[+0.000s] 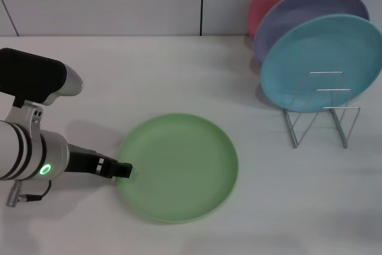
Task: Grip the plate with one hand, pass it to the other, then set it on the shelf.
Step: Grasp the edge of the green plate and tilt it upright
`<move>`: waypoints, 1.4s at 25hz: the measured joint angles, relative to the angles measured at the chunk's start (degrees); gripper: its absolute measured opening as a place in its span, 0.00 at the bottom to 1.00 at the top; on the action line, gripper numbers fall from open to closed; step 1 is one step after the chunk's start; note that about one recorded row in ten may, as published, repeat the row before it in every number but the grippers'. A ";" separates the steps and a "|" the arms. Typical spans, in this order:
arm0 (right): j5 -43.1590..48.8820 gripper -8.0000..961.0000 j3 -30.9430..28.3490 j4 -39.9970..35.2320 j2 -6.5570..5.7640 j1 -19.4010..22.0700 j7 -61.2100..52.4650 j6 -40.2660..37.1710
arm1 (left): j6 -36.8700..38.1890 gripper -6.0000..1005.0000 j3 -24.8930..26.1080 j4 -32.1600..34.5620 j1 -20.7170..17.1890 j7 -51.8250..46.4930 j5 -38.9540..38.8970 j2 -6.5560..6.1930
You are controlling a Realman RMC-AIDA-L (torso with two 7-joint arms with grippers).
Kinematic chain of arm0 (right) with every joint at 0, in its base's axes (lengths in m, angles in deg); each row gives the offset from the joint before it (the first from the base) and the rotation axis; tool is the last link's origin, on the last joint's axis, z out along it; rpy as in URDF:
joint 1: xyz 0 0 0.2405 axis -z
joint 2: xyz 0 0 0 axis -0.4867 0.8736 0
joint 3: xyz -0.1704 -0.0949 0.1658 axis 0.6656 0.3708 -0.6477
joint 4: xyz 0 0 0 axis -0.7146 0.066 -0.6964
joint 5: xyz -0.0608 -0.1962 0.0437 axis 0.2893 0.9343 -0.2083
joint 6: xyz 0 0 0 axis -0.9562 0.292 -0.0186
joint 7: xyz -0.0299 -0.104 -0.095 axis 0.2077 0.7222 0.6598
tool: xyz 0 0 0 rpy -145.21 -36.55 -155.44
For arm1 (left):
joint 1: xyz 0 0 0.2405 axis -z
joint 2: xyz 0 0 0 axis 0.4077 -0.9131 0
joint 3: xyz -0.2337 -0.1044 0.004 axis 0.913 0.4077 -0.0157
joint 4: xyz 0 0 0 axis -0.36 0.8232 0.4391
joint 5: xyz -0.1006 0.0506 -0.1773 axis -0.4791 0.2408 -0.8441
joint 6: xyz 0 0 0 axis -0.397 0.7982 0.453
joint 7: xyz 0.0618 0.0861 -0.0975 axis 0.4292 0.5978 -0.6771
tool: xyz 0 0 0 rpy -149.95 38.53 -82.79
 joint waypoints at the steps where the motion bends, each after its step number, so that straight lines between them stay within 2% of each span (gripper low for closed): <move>1: 0.00 0.85 0.04 -0.05 0.00 0.03 0.00 -0.01 | 0.08 0.86 0.00 0.36 0.14 -0.01 -0.03 0.00; 21: 0.00 0.85 0.06 -0.28 -0.09 0.40 0.00 -0.22 | -0.70 0.86 -0.08 2.81 1.72 -2.28 -0.03 -0.03; 26: 0.00 0.85 0.06 -0.27 -0.09 0.73 0.00 -0.29 | -0.91 0.68 -0.17 2.98 2.09 -2.31 0.05 -0.02; 31: 0.00 0.85 0.06 -0.26 -0.10 0.91 0.00 -0.30 | -1.49 0.62 -0.18 3.51 2.79 -2.32 -0.12 0.00; 35: 0.00 0.85 0.06 -0.26 -0.09 0.91 0.00 -0.34 | -2.08 0.62 -0.18 3.25 3.06 -2.61 -0.09 0.00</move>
